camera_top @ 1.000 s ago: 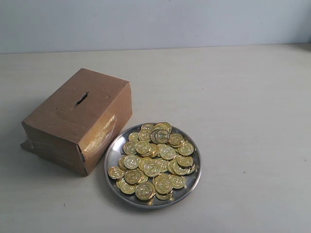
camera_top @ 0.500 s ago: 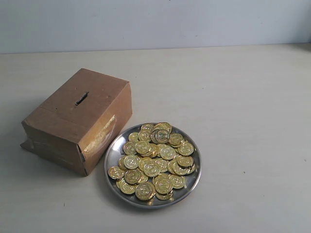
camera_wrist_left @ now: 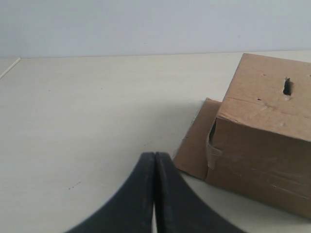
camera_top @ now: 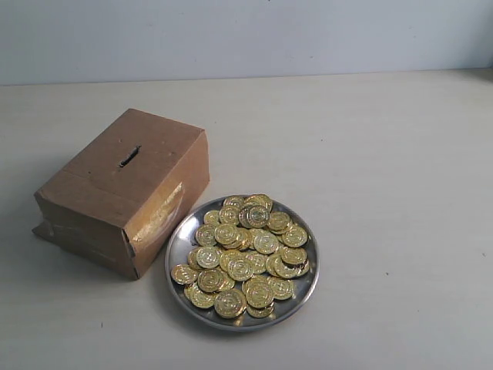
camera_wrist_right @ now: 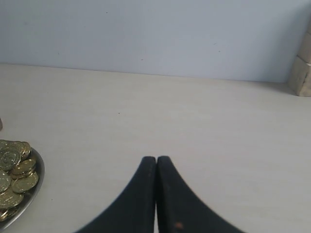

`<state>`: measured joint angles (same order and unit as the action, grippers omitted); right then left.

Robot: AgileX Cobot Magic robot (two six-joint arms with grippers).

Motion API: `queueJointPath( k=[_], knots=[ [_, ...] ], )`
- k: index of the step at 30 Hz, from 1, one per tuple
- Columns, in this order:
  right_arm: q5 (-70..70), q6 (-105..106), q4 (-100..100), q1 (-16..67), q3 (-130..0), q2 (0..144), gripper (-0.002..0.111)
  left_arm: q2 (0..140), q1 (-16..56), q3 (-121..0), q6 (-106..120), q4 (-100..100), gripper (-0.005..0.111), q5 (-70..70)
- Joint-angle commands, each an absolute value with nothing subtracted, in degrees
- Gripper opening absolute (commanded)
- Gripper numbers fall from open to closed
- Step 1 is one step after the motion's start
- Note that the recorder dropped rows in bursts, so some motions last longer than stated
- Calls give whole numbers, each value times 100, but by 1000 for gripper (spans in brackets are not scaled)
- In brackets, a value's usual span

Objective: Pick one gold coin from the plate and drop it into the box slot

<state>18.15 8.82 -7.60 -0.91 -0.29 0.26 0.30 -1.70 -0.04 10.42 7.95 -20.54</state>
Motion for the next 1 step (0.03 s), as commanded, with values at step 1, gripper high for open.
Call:
queueJointPath(
  k=[1],
  knots=[
    [1771,878,-750,-71,0,0,0,0,-171,0,1014,834,0,-1979]
  ],
)
